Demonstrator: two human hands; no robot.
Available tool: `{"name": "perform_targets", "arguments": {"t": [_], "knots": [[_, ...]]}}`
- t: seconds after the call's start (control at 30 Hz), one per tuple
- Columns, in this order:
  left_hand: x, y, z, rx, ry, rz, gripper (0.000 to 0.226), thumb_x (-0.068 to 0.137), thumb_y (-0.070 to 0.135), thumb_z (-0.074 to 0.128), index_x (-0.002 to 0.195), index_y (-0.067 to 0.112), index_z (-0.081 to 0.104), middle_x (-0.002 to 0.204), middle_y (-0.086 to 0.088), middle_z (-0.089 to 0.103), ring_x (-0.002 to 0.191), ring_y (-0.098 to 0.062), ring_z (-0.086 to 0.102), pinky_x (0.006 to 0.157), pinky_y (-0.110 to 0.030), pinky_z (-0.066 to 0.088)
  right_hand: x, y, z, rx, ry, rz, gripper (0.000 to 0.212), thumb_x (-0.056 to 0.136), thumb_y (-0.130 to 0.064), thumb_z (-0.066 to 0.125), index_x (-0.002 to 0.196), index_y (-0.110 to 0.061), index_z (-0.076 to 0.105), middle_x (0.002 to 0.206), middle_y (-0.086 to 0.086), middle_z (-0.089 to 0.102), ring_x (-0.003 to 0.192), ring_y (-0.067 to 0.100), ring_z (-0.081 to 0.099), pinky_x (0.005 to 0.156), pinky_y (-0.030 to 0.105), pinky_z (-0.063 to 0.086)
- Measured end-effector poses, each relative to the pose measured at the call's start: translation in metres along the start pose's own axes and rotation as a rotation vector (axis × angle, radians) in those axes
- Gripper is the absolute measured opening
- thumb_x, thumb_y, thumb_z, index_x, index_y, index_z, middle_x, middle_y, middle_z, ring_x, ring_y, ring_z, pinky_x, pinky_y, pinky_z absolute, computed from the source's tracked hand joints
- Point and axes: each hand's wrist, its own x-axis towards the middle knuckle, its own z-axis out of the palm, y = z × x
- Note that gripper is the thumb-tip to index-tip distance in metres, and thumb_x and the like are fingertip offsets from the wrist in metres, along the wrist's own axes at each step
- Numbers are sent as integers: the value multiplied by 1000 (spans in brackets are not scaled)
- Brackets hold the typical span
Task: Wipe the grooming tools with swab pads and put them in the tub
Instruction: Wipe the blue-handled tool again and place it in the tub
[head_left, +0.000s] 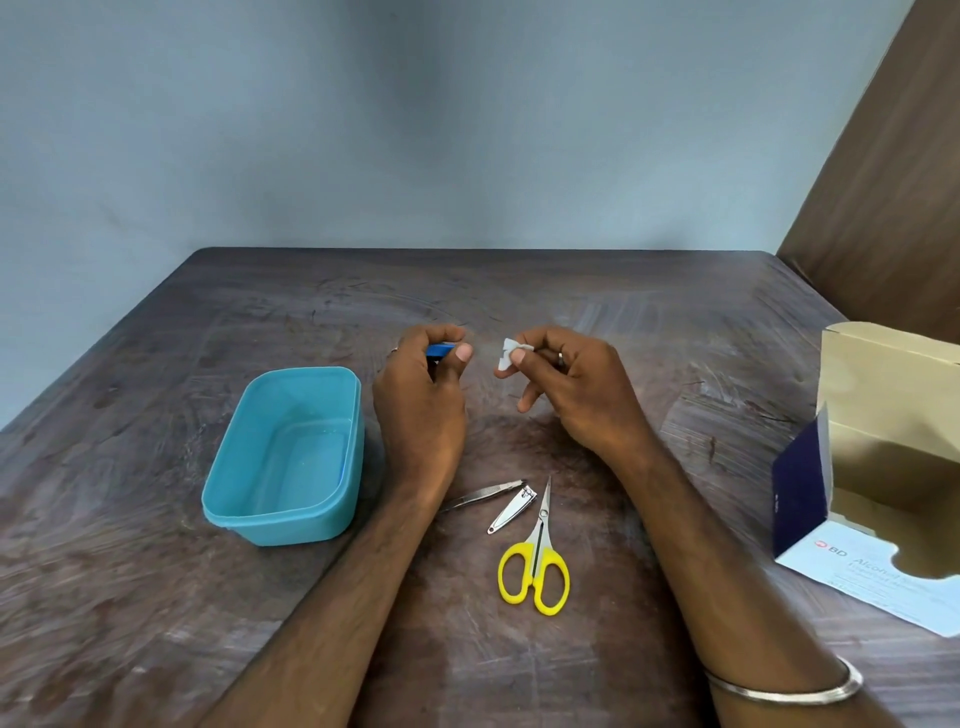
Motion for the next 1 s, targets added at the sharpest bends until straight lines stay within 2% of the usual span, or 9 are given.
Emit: {"name": "perform_targets", "arguments": {"t": [0.13, 0.23, 0.33, 0.47, 0.53, 0.63, 0.77, 0.9, 1.0], "knots": [[0, 0, 1, -31, -6, -10, 8, 89, 12, 68, 96, 17, 70, 92, 9, 69, 83, 0, 61, 72, -1, 42, -1, -1, 0, 10, 27, 1, 10, 98, -12, 63, 96, -8, 72, 86, 2, 78, 51, 25, 67, 55, 34, 57], [-1, -2, 3, -60, -53, -22, 8, 88, 12, 70, 91, 20, 70, 84, 17, 66, 80, 9, 61, 72, -3, 44, -2, -8, 1, 189, 102, 68, 14, 99, -11, 60, 102, -1, 69, 89, 13, 76, 51, 21, 66, 45, 17, 46], [-3, -1, 5, -52, -107, -11, 9, 86, 11, 72, 92, 18, 71, 83, 16, 67, 79, 5, 62, 71, -6, 46, -1, -10, 1, 298, 133, 84, 13, 99, -14, 60, 103, -4, 68, 89, 14, 77, 51, 23, 65, 42, 16, 40], [-1, -1, 2, -47, -91, -11, 9, 87, 13, 72, 95, 17, 72, 88, 11, 70, 82, 2, 64, 73, -6, 47, -2, -9, -1, 253, 101, 84, 12, 99, -9, 59, 102, -1, 68, 90, 16, 76, 50, 19, 65, 43, 13, 41], [-1, -1, 0, -42, -58, -10, 10, 88, 14, 71, 97, 18, 72, 91, 11, 70, 84, 4, 63, 74, -4, 46, -2, -7, -1, 139, 62, 60, 10, 98, -10, 61, 98, -5, 69, 89, 11, 77, 51, 22, 66, 45, 15, 45], [-1, 0, -2, -23, -44, -1, 13, 89, 15, 70, 102, 18, 73, 94, 13, 68, 86, 5, 62, 77, -3, 45, -2, -4, 0, 53, 38, 29, 8, 98, -13, 62, 96, -10, 70, 87, 3, 78, 53, 26, 68, 52, 28, 55], [0, -1, -1, 6, -103, -11, 12, 90, 18, 69, 100, 19, 75, 95, 9, 72, 91, -3, 64, 81, -14, 50, -4, -10, -1, 221, 113, 92, 11, 97, -8, 62, 103, -1, 68, 91, 15, 76, 54, 13, 67, 42, 15, 43], [0, -1, 1, 8, -65, -15, 11, 88, 19, 71, 97, 16, 77, 94, 5, 70, 88, -5, 61, 70, -3, 43, -2, -8, -1, 319, 172, 112, 11, 97, -11, 63, 106, -7, 68, 93, 6, 78, 57, 21, 71, 42, 26, 42], [1, -3, 1, -105, -29, -99, 10, 87, 21, 72, 96, 21, 78, 88, 8, 72, 81, -7, 61, 67, -14, 46, -1, -6, -2, 416, 217, 123, 12, 97, -13, 63, 106, -8, 68, 98, 6, 78, 58, 21, 71, 43, 25, 41]]}}
